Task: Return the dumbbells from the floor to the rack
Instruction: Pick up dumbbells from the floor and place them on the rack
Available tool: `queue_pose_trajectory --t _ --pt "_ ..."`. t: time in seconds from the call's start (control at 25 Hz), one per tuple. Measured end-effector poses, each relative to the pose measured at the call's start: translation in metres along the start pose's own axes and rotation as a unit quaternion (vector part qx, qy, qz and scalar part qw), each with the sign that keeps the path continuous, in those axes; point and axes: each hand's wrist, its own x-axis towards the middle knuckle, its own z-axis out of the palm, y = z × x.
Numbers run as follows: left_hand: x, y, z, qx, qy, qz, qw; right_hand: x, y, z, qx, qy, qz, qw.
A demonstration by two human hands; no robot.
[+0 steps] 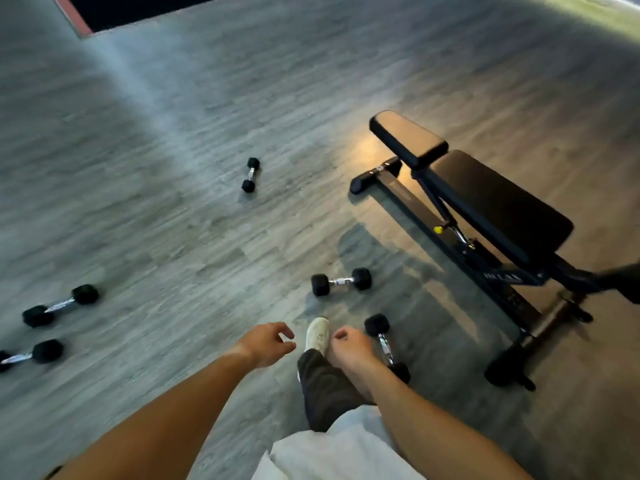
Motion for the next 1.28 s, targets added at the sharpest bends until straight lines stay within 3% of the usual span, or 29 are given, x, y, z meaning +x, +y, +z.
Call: queue_pose_trajectory --t 0.12,0.32,0.44,0.72,1.04,1.28 --pt "0.033 -0.032 -0.053 -0.021 0.011 -0.044 0.999 0.048 -0.066 0.024 -0.085 -0.059 -0.026 0.994" --pt "0.092 -0.053 -0.167 -0.064 0.026 -0.091 0.993 0.130 -0.206 0.030 -0.134 -0.110 -0.060 0.983" --pt "0.126 -0.055 -0.239 -0.112 0.077 -0.098 0.986 0.171 -0.293 0.032 -0.138 -0.112 -0.080 0.981" --pt "0.228 -0.088 -0.383 -0.170 0.100 -0.112 0.974 0.264 -0.452 0.061 -0.184 -0.119 -0.064 0.974" --pt "0.363 -0.119 -0.592 -0.115 0.052 -0.068 0.990 0.366 -0.635 0.080 -0.116 -0.074 -0.027 0.990" --pt "0.439 -0.126 -0.683 -0.123 0.011 -0.064 0.990 0.429 -0.734 0.098 -0.040 -0.089 0.010 0.995"
